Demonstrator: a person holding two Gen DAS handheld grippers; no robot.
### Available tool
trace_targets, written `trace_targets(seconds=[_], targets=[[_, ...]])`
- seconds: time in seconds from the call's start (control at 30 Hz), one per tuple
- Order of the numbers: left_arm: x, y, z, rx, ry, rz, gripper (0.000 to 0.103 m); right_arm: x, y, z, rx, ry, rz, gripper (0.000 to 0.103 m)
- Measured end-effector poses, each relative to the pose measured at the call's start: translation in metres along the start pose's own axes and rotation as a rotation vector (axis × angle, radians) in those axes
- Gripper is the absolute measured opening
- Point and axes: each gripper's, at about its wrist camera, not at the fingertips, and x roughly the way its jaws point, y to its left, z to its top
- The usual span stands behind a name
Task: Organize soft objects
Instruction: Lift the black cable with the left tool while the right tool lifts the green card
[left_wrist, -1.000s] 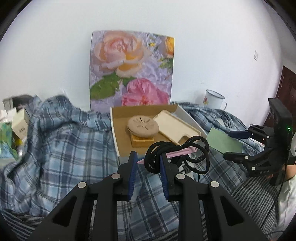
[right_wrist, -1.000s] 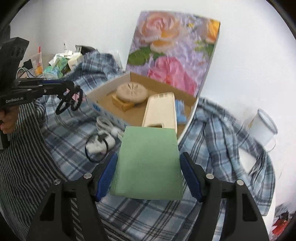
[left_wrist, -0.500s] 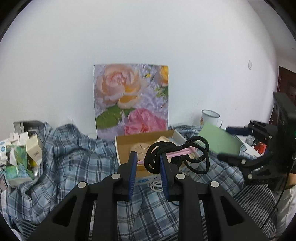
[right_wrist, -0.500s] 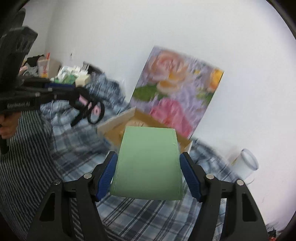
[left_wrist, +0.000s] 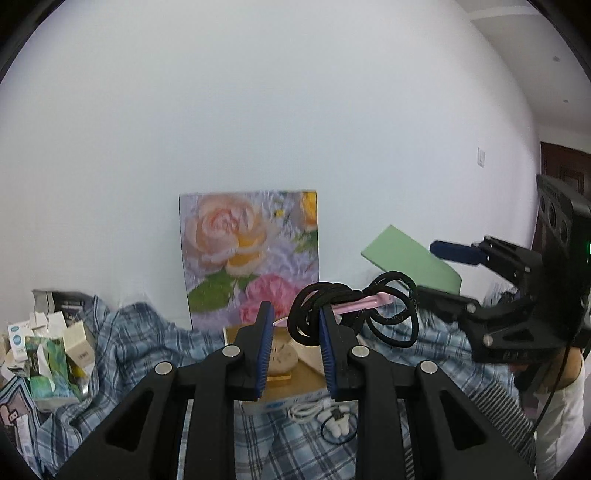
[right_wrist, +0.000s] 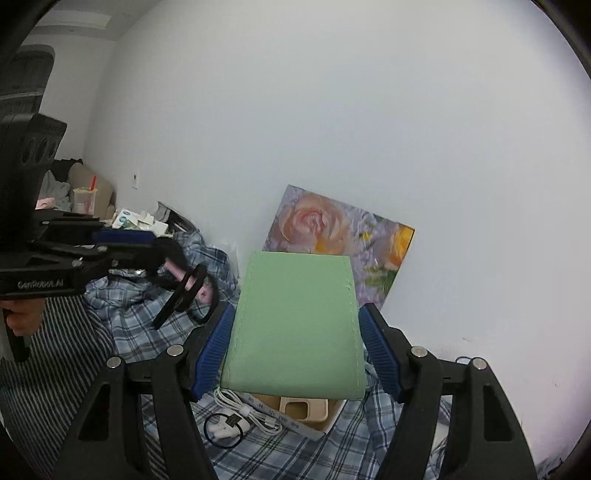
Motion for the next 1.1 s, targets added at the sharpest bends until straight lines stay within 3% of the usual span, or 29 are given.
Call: trace_targets(seconds=[0.67, 0.9, 1.1], targets=[[-0.012, -0.021, 0.084, 0.039, -0.199, 0.011, 0.025, -0.043, -0.033, 0.074, 0.031, -0.225, -0.082, 0.068], [0.017, -0.019, 0.089, 0.034, -0.181, 0.007, 0.025, -0.023, -0.046, 0.067, 0.064, -0.216, -0.092, 0.068], [0.057, -0.007, 0.079, 0.014, -0.146, 0.077, 0.025, 0.014, -0.059, 0.050, 0.123, -0.150, -0.054, 0.068]])
